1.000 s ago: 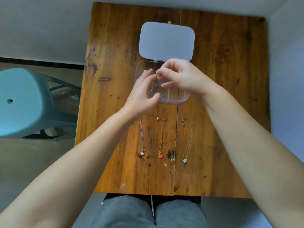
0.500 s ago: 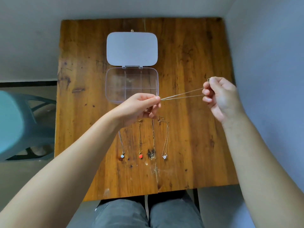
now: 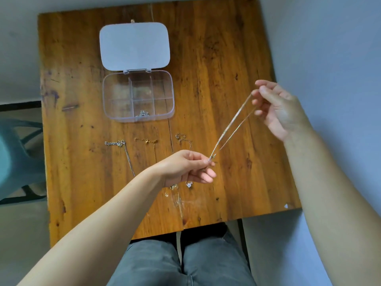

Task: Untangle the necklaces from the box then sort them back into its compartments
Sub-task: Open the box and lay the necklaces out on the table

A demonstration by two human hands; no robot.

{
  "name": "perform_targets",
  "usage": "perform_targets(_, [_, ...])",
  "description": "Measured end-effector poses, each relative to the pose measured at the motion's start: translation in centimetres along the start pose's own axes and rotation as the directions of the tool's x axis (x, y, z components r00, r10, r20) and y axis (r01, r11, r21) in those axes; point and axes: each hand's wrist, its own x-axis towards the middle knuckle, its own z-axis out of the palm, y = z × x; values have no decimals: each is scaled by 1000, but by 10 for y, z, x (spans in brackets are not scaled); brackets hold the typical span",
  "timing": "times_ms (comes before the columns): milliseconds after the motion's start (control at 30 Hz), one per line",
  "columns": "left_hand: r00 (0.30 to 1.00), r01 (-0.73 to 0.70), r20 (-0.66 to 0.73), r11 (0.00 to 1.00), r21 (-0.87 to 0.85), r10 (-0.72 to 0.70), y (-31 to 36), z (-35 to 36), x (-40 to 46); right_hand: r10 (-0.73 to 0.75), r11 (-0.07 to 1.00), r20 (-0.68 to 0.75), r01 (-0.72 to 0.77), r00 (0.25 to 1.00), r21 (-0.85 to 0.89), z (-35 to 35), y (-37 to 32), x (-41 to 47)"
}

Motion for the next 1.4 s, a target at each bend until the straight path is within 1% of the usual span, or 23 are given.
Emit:
perform_targets(33, [1000,7,-12,1000,2,-7,-2,3,1,-1,1000,21,1,1000,4,3,3,1])
perform_targets(67, [1000,10,-26,1000,-2,-10,-3,6,2,3,999,37,-1,999,-51,6,6,2])
perform_targets(100, [999,6,-43,1000,-21,-7,-5,9,4,10,984,44,-2,999,-177,9,10,2])
perform_targets(133, [998,-6,-64,998,-58,3,-7,12,6,19,939,46,-2,999,-344,13,14,1])
perform_targets(167, [996,-24,-87,994,-108,15,-8,15,8,33,870,51,-4,998,-493,16,18,-2])
perform_targets(200, [994,-42,-108,986,-158,25,-8,17,11,59,804,64,-9,996,-594,19,22,-5])
perform_targets(233, [991,-60,-129,978,-199,35,-8,20,14,109,761,87,-27,990,-648,20,26,-9])
perform_targets(300, [982,-94,-184,958,-272,44,-4,25,21,237,719,138,-78,962,-691,22,34,-21])
perform_targets(333, [976,-108,-216,942,-319,39,-2,28,24,283,703,149,-99,947,-704,22,39,-28])
perform_targets(400, [961,-143,-275,895,-422,24,3,34,31,305,704,130,-131,944,-698,20,48,-40])
perform_targets(467, [950,-180,-310,850,-495,20,7,38,35,267,742,99,-139,959,-656,18,57,-50])
perform_targets(533, [949,-184,-314,836,-517,15,11,42,38,229,773,103,-117,968,-624,18,64,-57])
perform_targets(633, [952,-160,-307,860,-485,4,16,47,40,214,842,121,-121,969,-525,25,70,-63])
perform_targets(700, [948,-166,-317,872,-460,13,18,46,40,185,875,76,-129,980,-466,26,69,-64])
perform_targets(767, [946,-182,-321,872,-454,30,22,43,40,173,885,52,-132,984,-447,25,68,-65])
perform_targets(833, [946,-186,-322,871,-456,33,25,41,39,194,894,56,-153,979,-420,22,67,-67])
perform_targets(933, [945,-181,-326,879,-441,31,28,43,41,195,891,55,-153,979,-428,20,63,-69])
perform_targets(1000, [941,-186,-336,892,-411,41,29,45,42,163,863,34,-126,986,-490,18,61,-69])
perform_targets(1100, [933,-193,-355,907,-375,52,30,46,43,0,712,-15,-10,1000,-702,16,60,-69])
perform_targets(1133, [932,-195,-357,912,-362,57,30,46,44,-57,683,-23,22,998,-730,16,59,-68])
perform_targets(1167, [932,-198,-356,917,-347,66,30,46,44,-95,684,-22,49,995,-727,17,59,-68])
perform_targets(1267, [929,-219,-356,929,-298,105,30,48,44,-112,756,-11,78,994,-650,23,58,-66])
perform_targets(1400, [919,-239,-362,950,-201,155,31,49,45,-66,837,-70,17,995,-546,26,59,-64])
